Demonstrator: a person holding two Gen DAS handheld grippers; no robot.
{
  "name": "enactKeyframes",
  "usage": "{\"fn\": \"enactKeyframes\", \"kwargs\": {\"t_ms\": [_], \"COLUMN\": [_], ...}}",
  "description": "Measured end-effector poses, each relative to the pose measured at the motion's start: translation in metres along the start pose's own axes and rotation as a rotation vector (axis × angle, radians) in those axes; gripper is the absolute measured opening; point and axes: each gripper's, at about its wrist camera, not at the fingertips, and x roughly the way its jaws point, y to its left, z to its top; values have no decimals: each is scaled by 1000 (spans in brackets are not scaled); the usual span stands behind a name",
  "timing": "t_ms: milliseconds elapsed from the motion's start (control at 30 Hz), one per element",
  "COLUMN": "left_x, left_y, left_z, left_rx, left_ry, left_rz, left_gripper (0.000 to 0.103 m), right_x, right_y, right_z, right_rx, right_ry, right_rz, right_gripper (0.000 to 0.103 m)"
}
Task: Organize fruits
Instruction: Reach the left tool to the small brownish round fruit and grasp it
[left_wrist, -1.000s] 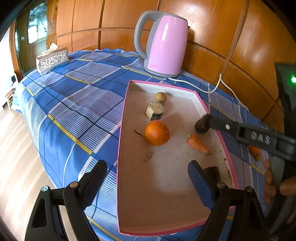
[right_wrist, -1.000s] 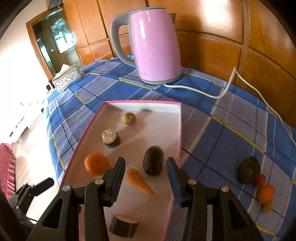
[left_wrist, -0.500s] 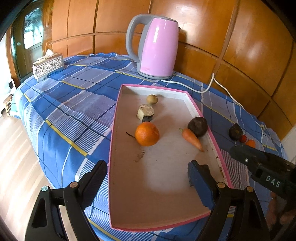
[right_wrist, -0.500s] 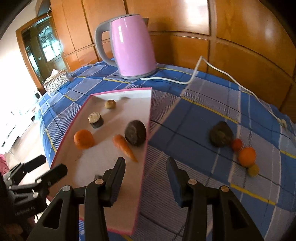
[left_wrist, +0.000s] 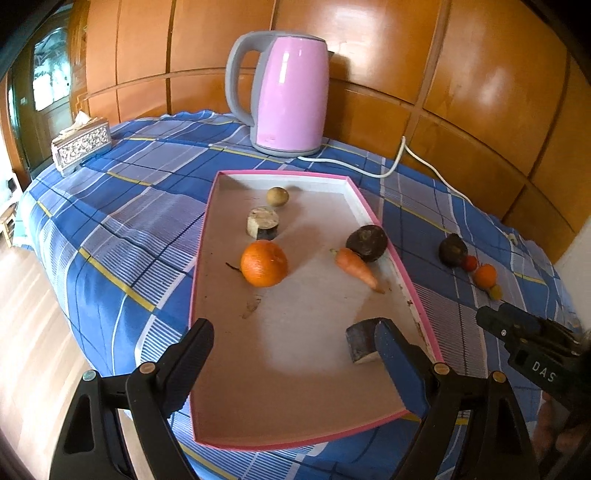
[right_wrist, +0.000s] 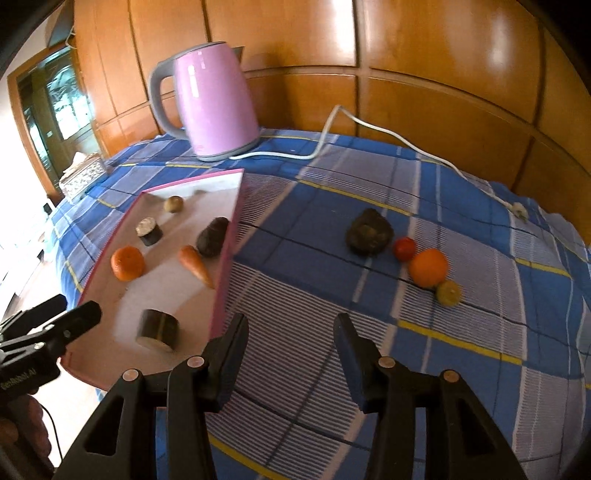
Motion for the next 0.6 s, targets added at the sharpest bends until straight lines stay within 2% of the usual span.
{"fn": "enactKeyframes", "kwargs": {"t_ms": [400,600], "left_x": [0,1], "left_y": [-26,-41], "left_z": [-3,-7], "left_rx": [78,126], "left_ry": [14,30], "left_rz": [-22,-58], "left_gripper": [89,89], "right_x": [-14,-19], "right_y": [-40,-64], "right_z": [-14,-23], "right_rx": [84,147], "right_ry": [-23,-28], "right_rz": [-104,-150], "right_gripper": [49,49]}}
